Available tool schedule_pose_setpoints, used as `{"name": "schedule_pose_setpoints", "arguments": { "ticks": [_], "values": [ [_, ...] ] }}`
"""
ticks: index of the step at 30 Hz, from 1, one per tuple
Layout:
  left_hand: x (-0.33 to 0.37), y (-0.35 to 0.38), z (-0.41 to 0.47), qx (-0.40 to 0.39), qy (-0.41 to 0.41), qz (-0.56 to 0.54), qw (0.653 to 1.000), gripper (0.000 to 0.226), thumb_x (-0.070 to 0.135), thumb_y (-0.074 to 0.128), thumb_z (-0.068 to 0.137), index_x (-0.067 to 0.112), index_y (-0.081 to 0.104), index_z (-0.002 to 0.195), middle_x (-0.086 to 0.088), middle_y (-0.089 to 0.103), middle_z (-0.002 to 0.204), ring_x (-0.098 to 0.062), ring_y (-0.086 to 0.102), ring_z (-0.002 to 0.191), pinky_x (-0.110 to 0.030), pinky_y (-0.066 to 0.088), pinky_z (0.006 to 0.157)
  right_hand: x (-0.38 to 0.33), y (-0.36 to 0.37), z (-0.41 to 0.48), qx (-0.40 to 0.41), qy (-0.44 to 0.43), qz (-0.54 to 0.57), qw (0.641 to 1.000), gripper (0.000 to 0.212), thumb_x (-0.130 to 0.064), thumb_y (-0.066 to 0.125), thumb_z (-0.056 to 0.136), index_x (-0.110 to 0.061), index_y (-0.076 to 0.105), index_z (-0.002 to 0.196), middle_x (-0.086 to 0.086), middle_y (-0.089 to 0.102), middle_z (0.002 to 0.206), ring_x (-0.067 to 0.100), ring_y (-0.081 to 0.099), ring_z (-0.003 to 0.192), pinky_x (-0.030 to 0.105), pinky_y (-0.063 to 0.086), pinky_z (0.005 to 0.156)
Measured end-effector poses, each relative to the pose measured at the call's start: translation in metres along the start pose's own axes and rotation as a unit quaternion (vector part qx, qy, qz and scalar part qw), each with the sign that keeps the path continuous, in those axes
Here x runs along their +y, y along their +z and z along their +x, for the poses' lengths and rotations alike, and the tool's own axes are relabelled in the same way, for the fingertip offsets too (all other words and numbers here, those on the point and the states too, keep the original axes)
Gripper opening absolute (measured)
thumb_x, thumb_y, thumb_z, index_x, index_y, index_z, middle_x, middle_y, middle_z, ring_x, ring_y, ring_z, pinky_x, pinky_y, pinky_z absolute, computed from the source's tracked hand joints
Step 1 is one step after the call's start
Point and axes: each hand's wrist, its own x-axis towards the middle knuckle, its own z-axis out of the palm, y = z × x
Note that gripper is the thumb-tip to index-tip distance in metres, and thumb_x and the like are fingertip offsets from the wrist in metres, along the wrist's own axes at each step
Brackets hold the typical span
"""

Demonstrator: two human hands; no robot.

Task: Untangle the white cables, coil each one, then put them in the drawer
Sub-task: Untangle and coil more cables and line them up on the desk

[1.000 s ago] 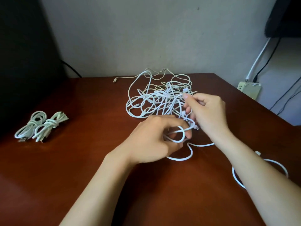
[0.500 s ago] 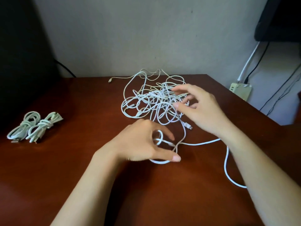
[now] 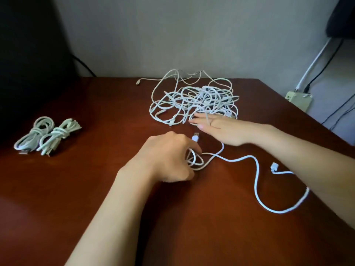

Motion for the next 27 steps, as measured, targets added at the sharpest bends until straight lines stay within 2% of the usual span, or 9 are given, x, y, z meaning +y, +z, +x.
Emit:
{"name": "schedule_pose_setpoints", "arguments": {
  "ticks": [2, 5, 7, 10, 14, 17, 21, 24, 27],
  "values": [
    [-0.007, 0.001, 0.001, 0.017, -0.018, 0.001, 1.0, 0.052, 0.031, 0.066, 0.076, 0.045, 0.054, 0.124, 0.011, 0.058, 0.102, -0.013, 0.053, 0.108, -0.024, 0.032, 0.073, 0.001, 0.004, 0.016, -0.01, 0.032, -0.009, 0.999, 0.048, -0.038, 0.024, 0.104, -0.014, 0.039, 0.143, 0.01, 0.037, 0.149, 0.03, 0.033, 0.137, 0.042, 0.026, 0.112],
    [-0.016, 0.003, 0.004, 0.045, -0.045, 0.018, 0.998, 0.05, 0.03, 0.064, 0.078, 0.044, 0.054, 0.125, 0.009, 0.06, 0.109, -0.015, 0.052, 0.113, -0.024, 0.033, 0.074, 0.008, 0.004, 0.043, -0.011, 0.028, -0.046, 0.998, 0.054, -0.053, 0.014, 0.098, -0.037, 0.026, 0.148, -0.011, 0.015, 0.158, 0.025, 0.017, 0.145, 0.053, 0.015, 0.116],
    [-0.02, 0.005, 0.005, 0.062, -0.062, 0.025, 0.996, 0.05, 0.031, 0.063, 0.078, 0.043, 0.053, 0.126, 0.009, 0.06, 0.115, -0.016, 0.051, 0.116, -0.024, 0.033, 0.075, 0.012, 0.005, 0.059, -0.002, 0.04, -0.058, 0.998, 0.058, -0.06, 0.009, 0.092, -0.046, 0.018, 0.147, -0.018, 0.007, 0.158, 0.029, 0.015, 0.146, 0.06, 0.015, 0.113],
    [-0.024, 0.007, 0.007, 0.076, -0.077, 0.032, 0.994, 0.051, 0.033, 0.063, 0.078, 0.04, 0.053, 0.128, 0.009, 0.06, 0.122, -0.017, 0.05, 0.12, -0.026, 0.037, 0.079, 0.019, 0.005, 0.081, 0.014, 0.074, -0.065, 0.995, 0.051, -0.055, 0.012, 0.097, -0.045, 0.016, 0.147, -0.016, 0.007, 0.159, 0.03, 0.017, 0.145, 0.058, 0.017, 0.113],
    [-0.027, 0.008, 0.007, 0.099, -0.091, 0.044, 0.99, 0.049, 0.032, 0.062, 0.08, 0.038, 0.053, 0.128, 0.008, 0.062, 0.114, -0.017, 0.054, 0.112, -0.025, 0.036, 0.075, 0.017, 0.0, 0.091, 0.029, 0.097, -0.058, 0.993, 0.052, -0.053, 0.016, 0.099, -0.038, 0.021, 0.149, -0.013, 0.006, 0.16, 0.03, 0.02, 0.144, 0.057, 0.02, 0.113],
    [-0.027, 0.009, 0.008, 0.113, -0.096, 0.062, 0.987, 0.047, 0.032, 0.06, 0.081, 0.035, 0.054, 0.127, 0.007, 0.062, 0.112, -0.018, 0.055, 0.112, -0.025, 0.035, 0.074, 0.01, -0.003, 0.08, 0.076, 0.087, -0.036, 0.993, 0.056, -0.055, 0.025, 0.098, -0.031, 0.029, 0.148, -0.004, 0.012, 0.16, 0.028, 0.022, 0.143, 0.054, 0.022, 0.113],
    [-0.027, 0.01, 0.007, 0.123, -0.099, 0.081, 0.984, 0.044, 0.033, 0.059, 0.081, 0.033, 0.056, 0.125, 0.005, 0.063, 0.108, -0.02, 0.056, 0.111, -0.025, 0.035, 0.073, -0.005, -0.023, 0.054, 0.093, 0.041, -0.011, 0.995, 0.066, -0.055, 0.049, 0.091, -0.019, 0.037, 0.145, 0.008, 0.029, 0.154, 0.025, 0.028, 0.141, 0.036, 0.022, 0.116],
    [-0.028, 0.01, 0.006, 0.122, -0.11, 0.07, 0.984, 0.048, 0.036, 0.06, 0.081, 0.036, 0.054, 0.128, 0.003, 0.062, 0.115, -0.021, 0.055, 0.114, -0.027, 0.038, 0.076, -0.022, -0.053, 0.021, 0.093, 0.057, -0.013, 0.994, 0.061, -0.053, 0.062, 0.084, -0.025, 0.049, 0.137, 0.004, 0.052, 0.138, 0.023, 0.049, 0.125, 0.03, 0.035, 0.103],
    [-0.028, 0.01, 0.006, 0.118, -0.117, 0.064, 0.984, 0.049, 0.04, 0.059, 0.082, 0.038, 0.051, 0.13, 0.002, 0.06, 0.119, -0.021, 0.054, 0.115, -0.028, 0.038, 0.077, -0.04, -0.073, -0.02, 0.117, 0.068, 0.018, 0.991, 0.039, -0.046, 0.062, 0.087, -0.028, 0.061, 0.121, -0.004, 0.066, 0.106, 0.014, 0.057, 0.095, 0.024, 0.039, 0.083]
  ]
}}
